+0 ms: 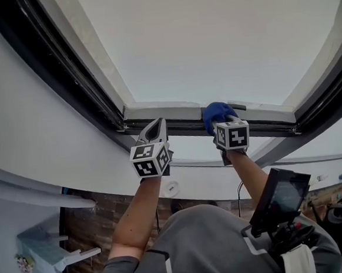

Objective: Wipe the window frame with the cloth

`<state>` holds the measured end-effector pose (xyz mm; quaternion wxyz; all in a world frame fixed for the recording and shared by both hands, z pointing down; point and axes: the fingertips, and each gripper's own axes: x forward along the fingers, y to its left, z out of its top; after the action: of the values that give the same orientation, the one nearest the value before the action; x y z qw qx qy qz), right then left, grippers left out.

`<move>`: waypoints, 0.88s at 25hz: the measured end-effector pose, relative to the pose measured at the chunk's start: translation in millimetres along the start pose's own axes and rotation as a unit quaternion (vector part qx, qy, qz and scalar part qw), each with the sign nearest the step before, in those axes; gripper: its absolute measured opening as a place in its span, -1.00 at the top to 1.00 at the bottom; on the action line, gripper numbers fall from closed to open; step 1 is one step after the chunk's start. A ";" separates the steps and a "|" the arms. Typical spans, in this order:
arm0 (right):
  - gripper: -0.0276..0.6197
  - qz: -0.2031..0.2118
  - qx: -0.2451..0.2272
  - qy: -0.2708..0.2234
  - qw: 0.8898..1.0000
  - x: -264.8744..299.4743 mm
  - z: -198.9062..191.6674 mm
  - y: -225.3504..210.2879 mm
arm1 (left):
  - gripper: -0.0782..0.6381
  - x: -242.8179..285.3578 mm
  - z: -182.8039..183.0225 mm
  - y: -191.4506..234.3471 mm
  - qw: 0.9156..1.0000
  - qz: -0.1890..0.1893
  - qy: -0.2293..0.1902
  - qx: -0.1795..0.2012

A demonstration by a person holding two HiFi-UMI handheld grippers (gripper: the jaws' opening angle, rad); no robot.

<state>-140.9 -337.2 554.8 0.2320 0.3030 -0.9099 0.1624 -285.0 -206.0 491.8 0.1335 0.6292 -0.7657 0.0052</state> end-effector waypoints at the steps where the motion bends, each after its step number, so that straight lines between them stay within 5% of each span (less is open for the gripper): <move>1: 0.45 -0.004 -0.001 0.002 1.000 2.3 0.4 1.8 | 0.76 -2.1 0.8 6.8 1.000 0.007 -0.002 -0.002; 22: 0.45 0.139 -0.098 0.035 0.985 87.4 25.7 179.1 | 0.75 -54.2 15.4 132.4 0.992 0.119 -0.029 -0.016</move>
<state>-323.4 -253.2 550.9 0.2672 0.1432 -0.9462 0.1133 -406.5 -129.0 486.7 0.1198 0.5315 -0.8385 -0.0096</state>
